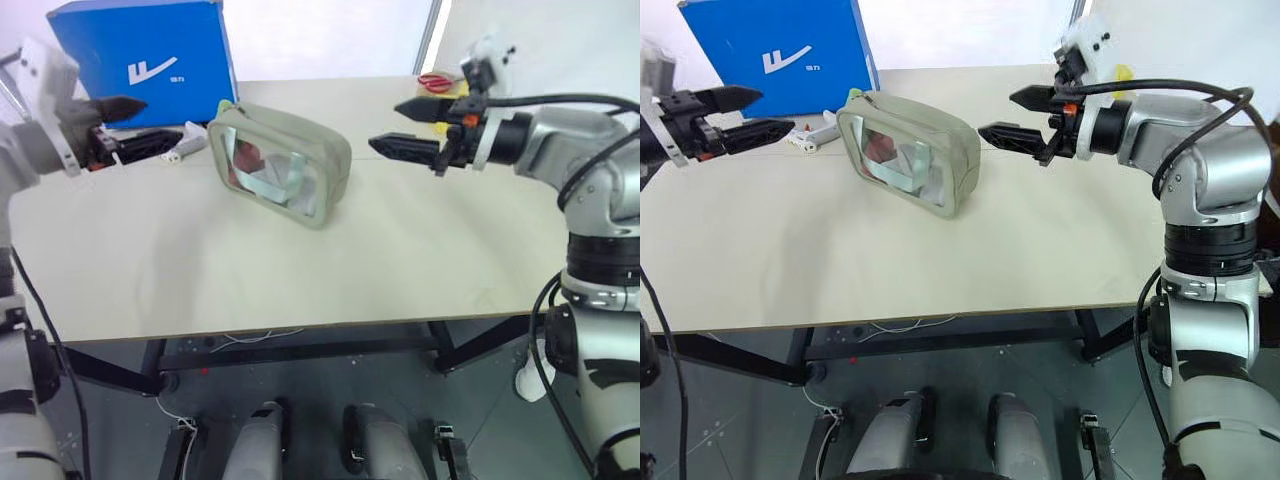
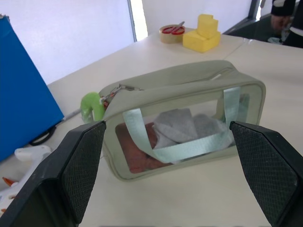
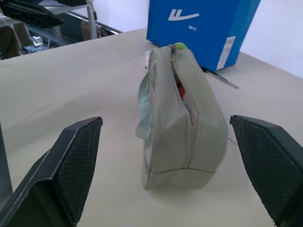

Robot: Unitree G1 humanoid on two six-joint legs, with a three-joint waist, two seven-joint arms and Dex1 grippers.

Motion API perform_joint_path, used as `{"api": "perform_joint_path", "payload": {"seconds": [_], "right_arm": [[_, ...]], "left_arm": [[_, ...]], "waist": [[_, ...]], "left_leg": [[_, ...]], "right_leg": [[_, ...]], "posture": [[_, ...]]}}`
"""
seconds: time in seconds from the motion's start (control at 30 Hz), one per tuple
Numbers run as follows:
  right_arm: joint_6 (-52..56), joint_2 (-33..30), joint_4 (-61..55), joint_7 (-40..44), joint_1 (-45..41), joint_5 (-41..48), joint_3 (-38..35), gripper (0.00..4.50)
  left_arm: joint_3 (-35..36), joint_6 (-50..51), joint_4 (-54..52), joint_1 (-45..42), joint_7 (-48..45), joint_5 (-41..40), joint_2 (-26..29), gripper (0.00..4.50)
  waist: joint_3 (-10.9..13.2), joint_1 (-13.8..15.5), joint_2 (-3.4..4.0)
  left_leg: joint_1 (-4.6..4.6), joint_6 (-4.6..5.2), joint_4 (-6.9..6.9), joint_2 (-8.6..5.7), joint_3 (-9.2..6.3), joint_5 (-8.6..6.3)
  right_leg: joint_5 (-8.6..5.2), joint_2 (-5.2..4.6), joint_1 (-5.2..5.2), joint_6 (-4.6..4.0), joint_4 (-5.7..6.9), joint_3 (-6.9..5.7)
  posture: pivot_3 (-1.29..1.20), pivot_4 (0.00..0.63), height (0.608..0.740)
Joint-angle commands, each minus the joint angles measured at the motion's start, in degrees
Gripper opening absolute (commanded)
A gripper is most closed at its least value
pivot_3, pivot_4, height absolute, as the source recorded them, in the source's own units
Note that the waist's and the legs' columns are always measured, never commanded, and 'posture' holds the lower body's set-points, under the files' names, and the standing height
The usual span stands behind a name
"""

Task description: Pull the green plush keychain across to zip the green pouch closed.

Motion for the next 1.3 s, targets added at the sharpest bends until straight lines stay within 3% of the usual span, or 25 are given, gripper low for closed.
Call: {"api": "perform_joint_path", "payload": {"seconds": [0.03,0.2,0.5,0.73,1.03,1.17,1.3], "right_arm": [[-0.5,0.5,-0.3,-1.2,-1.1,0.1,-0.2,4.5],[-2.1,1.8,1.4,-3.0,-2.9,-1.3,1.1,4.5],[-11.1,6.1,9.1,-3.9,-7.8,-8.9,8.3,4.5],[-26.7,17.2,30.5,-3.5,-15.5,-18.0,15.0,4.5],[-35.3,25.1,48.3,-3.1,-20.8,-22.5,14.3,4.5],[-38.3,25.4,50.8,-2.1,-21.7,-24.0,14.1,3.23],[-41.7,23.8,52.3,-0.7,-21.0,-26.3,14.6,1.09]], "left_arm": [[-0.2,-3.0,1.1,-0.9,0.1,1.4,0.2,4.47],[0.1,-3.2,2.1,-2.0,1.2,1.4,-0.7,4.47],[-0.8,-2.5,0.1,-0.8,0.5,0.9,-1.7,4.47],[-0.6,-3.3,-3.7,2.7,4.6,1.5,-5.8,4.47],[1.3,-0.3,-10.1,6.5,8.1,-1.0,-7.7,4.47],[1.9,0.5,-11.2,7.6,9.3,-1.5,-7.4,4.5],[2.0,0.9,-12.2,8.0,9.7,-1.9,-7.2,4.5]], "waist": [[0.0,0.0,0.0],[0.0,-0.1,0.0],[0.0,-0.5,0.0],[0.0,-0.5,0.0],[0.0,-0.3,-0.01],[0.0,-0.4,0.0],[0.0,-0.3,0.0]], "left_leg": [[-0.02,0.0,0.01,0.0,0.0,0.0],[-0.7,0.05,0.23,-0.01,0.04,0.03],[-0.6,0.08,0.27,0.01,0.55,0.04],[-0.57,0.09,0.37,0.02,0.63,0.05],[-0.6,0.09,0.59,0.0,0.6,0.04],[-0.59,0.1,0.59,0.01,0.59,0.04],[-0.59,0.1,0.6,0.0,0.59,0.04]], "right_leg": [[0.0,0.0,-0.02,0.0,0.0,0.0],[0.3,0.02,-0.55,0.34,0.02,0.0],[0.37,0.24,-0.59,0.48,0.15,0.08],[0.42,0.29,-0.66,0.6,0.43,0.17],[0.41,0.25,-0.7,0.6,0.77,0.17],[0.42,0.26,-0.7,0.6,0.8,0.17],[0.41,0.25,-0.7,0.6,0.8,0.17]], "posture": [[0.0,0.15,0.74],[0.0,0.15,0.74],[0.0,0.15,0.74],[0.0,0.15,0.74],[0.0,0.15,0.74],[0.0,0.15,0.74],[0.0,0.15,0.74]]}}
